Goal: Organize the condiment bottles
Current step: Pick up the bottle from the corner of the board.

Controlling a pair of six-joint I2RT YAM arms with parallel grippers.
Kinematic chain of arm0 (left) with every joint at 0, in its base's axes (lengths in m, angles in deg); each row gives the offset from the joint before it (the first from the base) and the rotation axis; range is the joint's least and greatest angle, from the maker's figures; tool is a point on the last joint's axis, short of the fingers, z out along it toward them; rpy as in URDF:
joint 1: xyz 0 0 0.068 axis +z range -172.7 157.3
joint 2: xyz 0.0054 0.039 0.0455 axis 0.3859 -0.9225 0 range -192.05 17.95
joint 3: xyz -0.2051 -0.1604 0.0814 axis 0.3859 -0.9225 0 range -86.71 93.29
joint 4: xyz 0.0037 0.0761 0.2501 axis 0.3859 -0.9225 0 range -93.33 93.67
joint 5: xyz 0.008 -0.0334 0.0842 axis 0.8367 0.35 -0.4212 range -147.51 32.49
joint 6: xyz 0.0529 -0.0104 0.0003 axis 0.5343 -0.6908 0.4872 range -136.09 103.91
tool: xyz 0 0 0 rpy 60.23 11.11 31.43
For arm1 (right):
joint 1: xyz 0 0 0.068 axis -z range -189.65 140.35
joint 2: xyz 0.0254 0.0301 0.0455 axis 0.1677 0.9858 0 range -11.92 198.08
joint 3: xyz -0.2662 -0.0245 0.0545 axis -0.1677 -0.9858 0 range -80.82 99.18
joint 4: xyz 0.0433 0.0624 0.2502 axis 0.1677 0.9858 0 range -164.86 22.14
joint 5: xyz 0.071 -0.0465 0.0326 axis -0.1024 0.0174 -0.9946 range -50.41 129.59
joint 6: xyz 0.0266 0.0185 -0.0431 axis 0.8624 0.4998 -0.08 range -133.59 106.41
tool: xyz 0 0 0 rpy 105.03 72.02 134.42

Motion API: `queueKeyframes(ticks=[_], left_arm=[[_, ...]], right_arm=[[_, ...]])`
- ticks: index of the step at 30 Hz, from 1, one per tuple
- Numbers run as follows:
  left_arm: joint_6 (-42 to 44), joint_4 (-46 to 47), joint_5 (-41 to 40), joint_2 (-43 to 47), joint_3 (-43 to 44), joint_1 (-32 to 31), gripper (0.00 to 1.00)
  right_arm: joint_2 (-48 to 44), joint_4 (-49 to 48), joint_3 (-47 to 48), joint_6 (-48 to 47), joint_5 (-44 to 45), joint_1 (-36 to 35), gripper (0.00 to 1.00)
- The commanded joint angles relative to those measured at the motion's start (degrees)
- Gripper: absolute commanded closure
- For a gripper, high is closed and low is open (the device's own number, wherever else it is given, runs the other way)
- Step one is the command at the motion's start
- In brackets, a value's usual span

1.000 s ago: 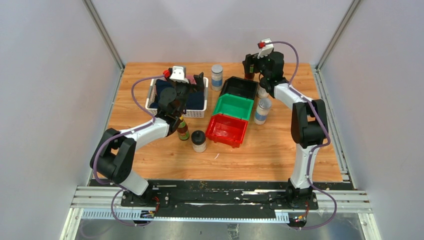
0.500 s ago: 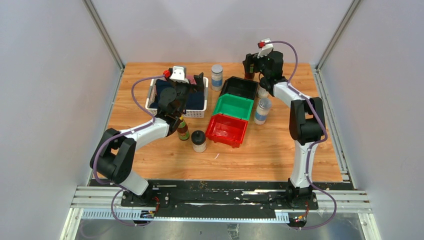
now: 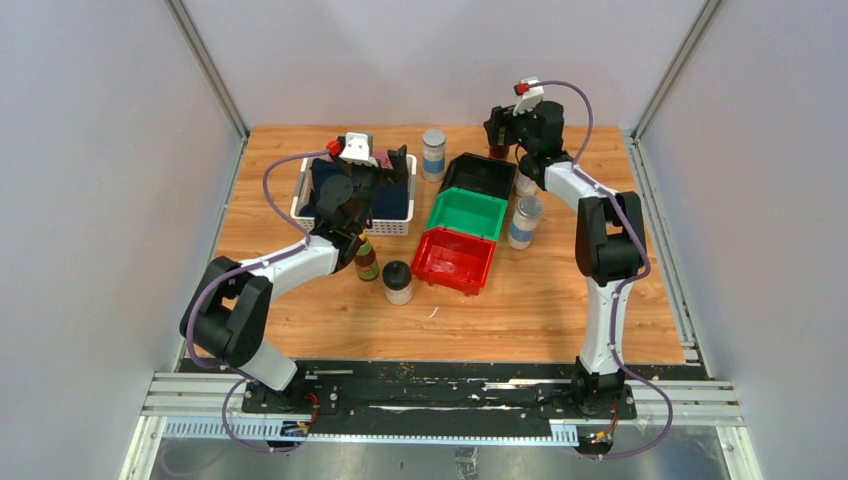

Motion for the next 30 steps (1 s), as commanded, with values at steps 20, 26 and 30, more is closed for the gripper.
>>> queueKeyframes(ticks=[20,26,30], left_arm=[[0.3,3.0,-1.0,0.3,-1.7,0.8,0.0],[-0.2,3.1,-1.4,0.6,-2.1,0.9,0.0],[-0.5,3.1,-1.6,0.7,-2.3,0.9,0.0]], right_arm=[[1.8,2.0,2.7,1.2,-0.6,0.9,1.0],[1.5,2.3,2.9,0.0,-0.7,0.9,1.0],[0.7,1.6,2.5,-1.8,-0.2,0.8,1.0]])
